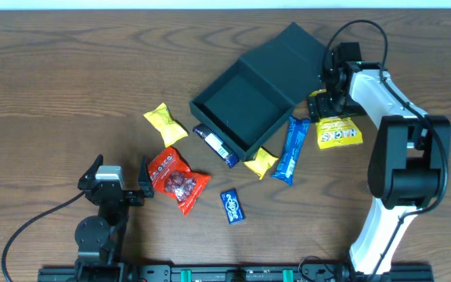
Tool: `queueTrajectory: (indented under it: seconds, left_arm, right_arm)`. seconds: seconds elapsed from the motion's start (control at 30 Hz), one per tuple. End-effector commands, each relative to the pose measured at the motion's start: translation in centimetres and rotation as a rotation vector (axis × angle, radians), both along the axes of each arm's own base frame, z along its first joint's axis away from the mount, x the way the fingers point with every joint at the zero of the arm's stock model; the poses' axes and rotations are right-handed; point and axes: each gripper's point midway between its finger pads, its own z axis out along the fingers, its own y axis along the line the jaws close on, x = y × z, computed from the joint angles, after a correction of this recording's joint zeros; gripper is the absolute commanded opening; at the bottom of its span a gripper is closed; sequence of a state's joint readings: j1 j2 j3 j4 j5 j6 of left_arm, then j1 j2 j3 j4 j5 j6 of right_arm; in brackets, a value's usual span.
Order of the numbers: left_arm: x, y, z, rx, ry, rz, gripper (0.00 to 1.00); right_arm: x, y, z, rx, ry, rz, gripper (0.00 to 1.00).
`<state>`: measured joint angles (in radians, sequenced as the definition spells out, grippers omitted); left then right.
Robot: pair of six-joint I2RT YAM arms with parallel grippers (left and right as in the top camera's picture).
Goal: Pack container
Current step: 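Move right gripper over the large yellow HACKS bag, then lower right gripper and grasp the yellow HACKS bag top edge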
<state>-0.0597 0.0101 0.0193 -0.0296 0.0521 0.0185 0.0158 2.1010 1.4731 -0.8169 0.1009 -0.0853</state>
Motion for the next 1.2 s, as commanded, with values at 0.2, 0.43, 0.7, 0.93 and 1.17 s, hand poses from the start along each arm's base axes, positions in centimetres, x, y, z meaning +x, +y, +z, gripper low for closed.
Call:
queueTrajectory:
  seconds: [0.2,0.43,0.7,0.93,1.17]
  left_arm:
    - [-0.1,0.5,-1.7,-0.005,0.054,0.025,0.95]
    - [-0.1,0.5,-1.7,-0.005,0.054,0.025,0.95]
    - [-0.1,0.5,-1.7,-0.005,0.054,0.025,0.95]
    - [-0.1,0.5,-1.7,-0.005,0.054,0.025,0.95]
    - [-0.1,0.5,-1.7,-0.005,0.054,0.025,0.95]
  right_arm:
    - [0.1,0.0,-0.1,0.010,0.005,-0.041,0.59]
    - [-0.4,0.4,-0.1,0.016,0.024,-0.034,0.45]
    - [-0.1,1.1,2.3,0.030,-0.025,-0.021,0.43]
    - [-0.3,2.0,5.6,0.032,-0.076,0.002,0.42]
    - [-0.7,2.0,7.8,0.034,-0.108,0.003,0.41]
